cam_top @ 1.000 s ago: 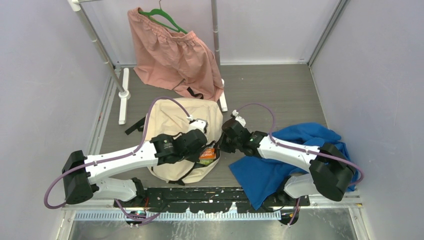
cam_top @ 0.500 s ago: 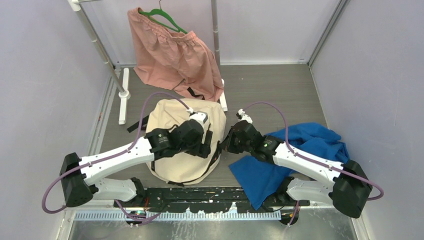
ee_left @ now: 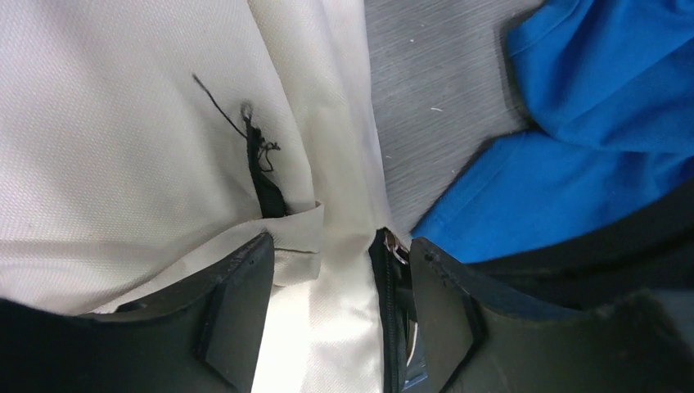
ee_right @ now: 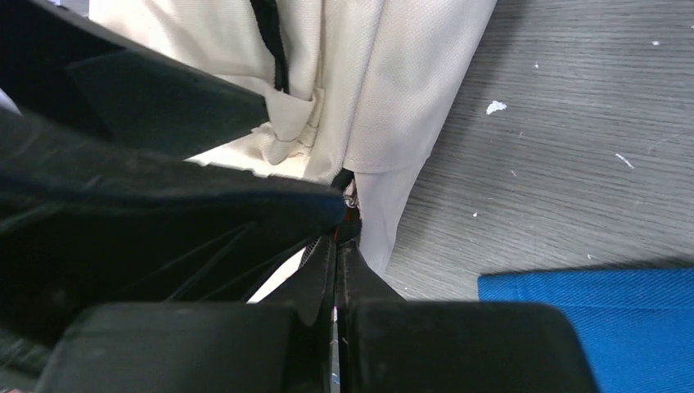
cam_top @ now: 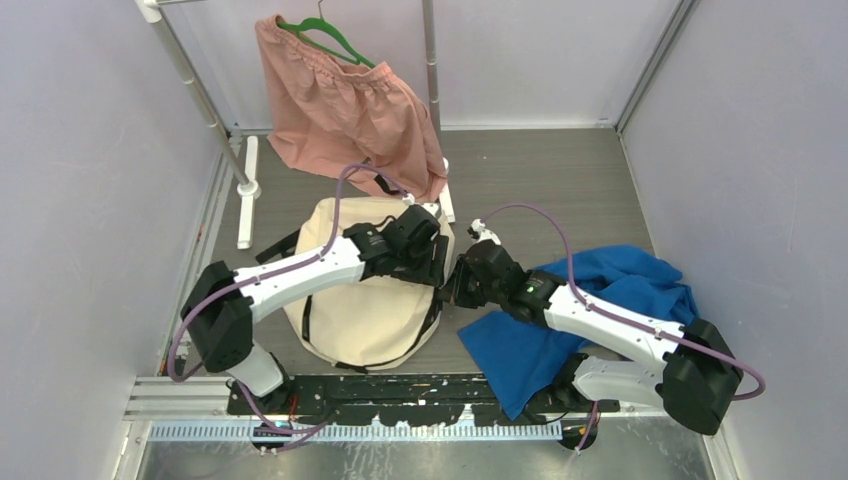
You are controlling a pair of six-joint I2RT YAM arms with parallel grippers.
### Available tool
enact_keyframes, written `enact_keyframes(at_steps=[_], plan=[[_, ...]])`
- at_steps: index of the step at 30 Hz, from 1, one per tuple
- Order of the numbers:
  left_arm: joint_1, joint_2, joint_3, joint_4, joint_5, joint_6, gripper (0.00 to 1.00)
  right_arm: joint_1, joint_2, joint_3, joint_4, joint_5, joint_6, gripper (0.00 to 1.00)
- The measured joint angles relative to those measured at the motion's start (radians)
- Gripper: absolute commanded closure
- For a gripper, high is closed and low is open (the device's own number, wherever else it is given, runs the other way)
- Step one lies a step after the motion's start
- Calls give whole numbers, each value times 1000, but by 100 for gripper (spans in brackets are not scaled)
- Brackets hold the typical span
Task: Pack the student bag
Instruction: Zip the student bag at the center of the board.
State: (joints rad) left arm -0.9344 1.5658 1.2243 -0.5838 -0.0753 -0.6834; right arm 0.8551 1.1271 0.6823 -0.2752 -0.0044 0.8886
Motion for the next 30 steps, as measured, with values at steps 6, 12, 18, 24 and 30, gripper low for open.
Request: enact_keyframes(at_steps=[6,12,18,24,30], plan=[[0,105,109,-52,-18,10,50,-2,-5,-16,1,0,6,99],[0,181,170,-56,-37,16,62,-2,-5,-19,9,-5,8,99],[0,243,229,-88,-58,26,84,-2,-5,-19,10,-5,8,99],[0,291,279,-122,-85,47,100,-2,-5,-20,11,-4,9,99],[9,297,298,-140,-79,64,100,-2,-6,-23,13,-5,9,99]])
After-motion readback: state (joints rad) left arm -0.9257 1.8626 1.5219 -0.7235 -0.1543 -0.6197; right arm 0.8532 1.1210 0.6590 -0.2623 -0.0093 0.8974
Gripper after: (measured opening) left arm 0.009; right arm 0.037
